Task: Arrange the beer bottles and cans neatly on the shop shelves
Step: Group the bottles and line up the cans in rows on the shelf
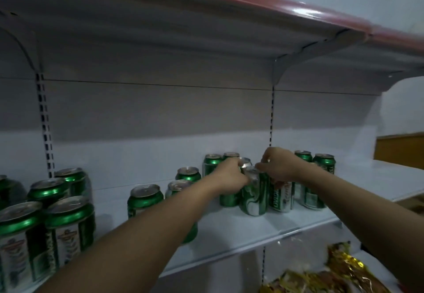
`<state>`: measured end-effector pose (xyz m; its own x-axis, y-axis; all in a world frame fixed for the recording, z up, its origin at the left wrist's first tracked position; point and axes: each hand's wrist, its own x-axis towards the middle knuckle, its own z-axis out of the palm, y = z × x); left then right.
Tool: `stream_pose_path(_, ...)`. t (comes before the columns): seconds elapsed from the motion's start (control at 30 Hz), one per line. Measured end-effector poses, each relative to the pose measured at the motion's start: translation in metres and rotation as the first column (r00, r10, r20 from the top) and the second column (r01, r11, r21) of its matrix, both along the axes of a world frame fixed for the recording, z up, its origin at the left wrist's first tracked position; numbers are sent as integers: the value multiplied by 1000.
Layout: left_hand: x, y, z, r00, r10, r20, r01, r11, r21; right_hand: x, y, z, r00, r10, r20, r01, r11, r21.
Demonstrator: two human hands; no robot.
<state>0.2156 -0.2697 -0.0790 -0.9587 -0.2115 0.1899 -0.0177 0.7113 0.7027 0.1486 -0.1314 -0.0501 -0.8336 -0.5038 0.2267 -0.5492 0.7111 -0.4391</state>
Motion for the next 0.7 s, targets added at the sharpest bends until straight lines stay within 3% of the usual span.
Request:
stream_pose_path(0.2, -23, 4, -32, 999, 34, 27, -36, 995, 90, -9, -5, -28, 996, 73, 47, -72, 997, -10)
stream_pose_path(0.3, -25, 3, -37, 999, 32, -36, -26, 987, 157, -13, -6, -38, 998, 59, -2, -59, 995, -79)
stream_pose_path(0.43, -21, -3, -33, 996, 48, -72, -30, 973, 227, -13, -6, -41, 996, 79, 47, -66, 971, -231)
stream_pose_path(0.53, -10, -6, -9, 987, 40, -157, 1, 966, 257, -12, -3, -26, 987, 130, 94, -76, 895, -440)
stream_pose_path(0.63, 10, -18, 28, 964, 60, -260, 28, 945, 325, -3, 0, 1, 951, 269, 150, -119, 771, -626)
stream_pose_path(0.7, 29, -30, 50, 964, 29, -263, 50, 956, 288, 7, -3, 16, 914, 368, 169, -145, 687, -712)
